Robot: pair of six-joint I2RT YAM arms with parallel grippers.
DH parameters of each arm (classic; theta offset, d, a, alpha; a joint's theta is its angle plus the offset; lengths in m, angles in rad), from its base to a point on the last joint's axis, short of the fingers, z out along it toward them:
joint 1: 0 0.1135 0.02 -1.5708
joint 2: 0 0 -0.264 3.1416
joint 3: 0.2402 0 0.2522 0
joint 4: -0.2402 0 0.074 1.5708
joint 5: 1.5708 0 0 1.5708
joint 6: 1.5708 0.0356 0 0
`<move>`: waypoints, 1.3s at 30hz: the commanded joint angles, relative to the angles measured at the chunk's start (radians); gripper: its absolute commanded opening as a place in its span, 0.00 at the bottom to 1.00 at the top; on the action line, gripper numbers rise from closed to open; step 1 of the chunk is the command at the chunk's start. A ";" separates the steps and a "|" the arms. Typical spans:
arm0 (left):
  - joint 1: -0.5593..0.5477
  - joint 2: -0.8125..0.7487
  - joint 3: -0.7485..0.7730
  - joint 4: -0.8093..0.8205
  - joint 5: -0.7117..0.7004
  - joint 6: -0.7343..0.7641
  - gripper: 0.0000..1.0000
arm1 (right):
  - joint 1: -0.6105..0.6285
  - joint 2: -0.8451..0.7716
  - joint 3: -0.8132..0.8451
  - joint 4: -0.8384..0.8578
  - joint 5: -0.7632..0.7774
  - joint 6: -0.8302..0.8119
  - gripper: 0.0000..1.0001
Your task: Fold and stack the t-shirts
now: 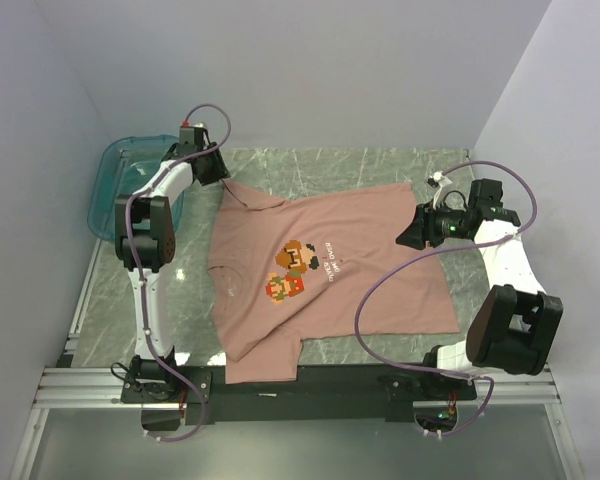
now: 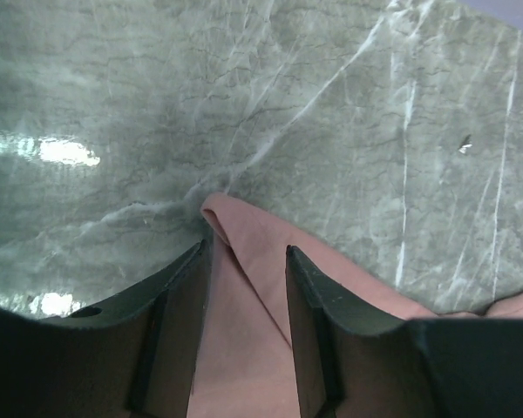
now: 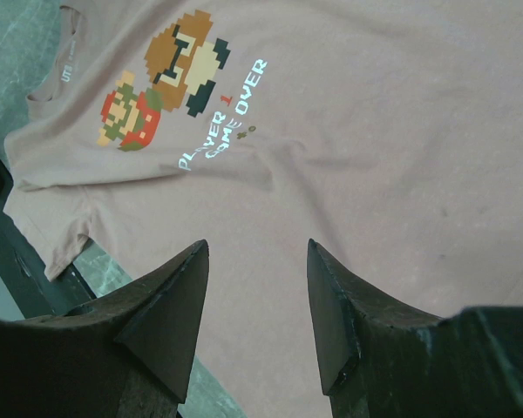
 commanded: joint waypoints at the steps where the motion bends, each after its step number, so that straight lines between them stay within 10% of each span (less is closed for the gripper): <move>1: -0.001 0.024 0.063 0.010 0.019 -0.023 0.46 | -0.006 0.013 0.032 -0.002 -0.003 -0.010 0.56; 19: 0.009 0.130 0.166 -0.025 0.005 -0.015 0.44 | -0.008 0.019 0.034 0.000 0.002 -0.005 0.56; 30: 0.010 0.081 0.124 0.015 0.090 -0.023 0.05 | -0.008 0.018 0.034 -0.002 0.003 -0.009 0.56; 39: 0.068 0.109 0.111 0.102 0.231 -0.208 0.24 | -0.008 0.015 0.035 -0.005 0.000 -0.010 0.56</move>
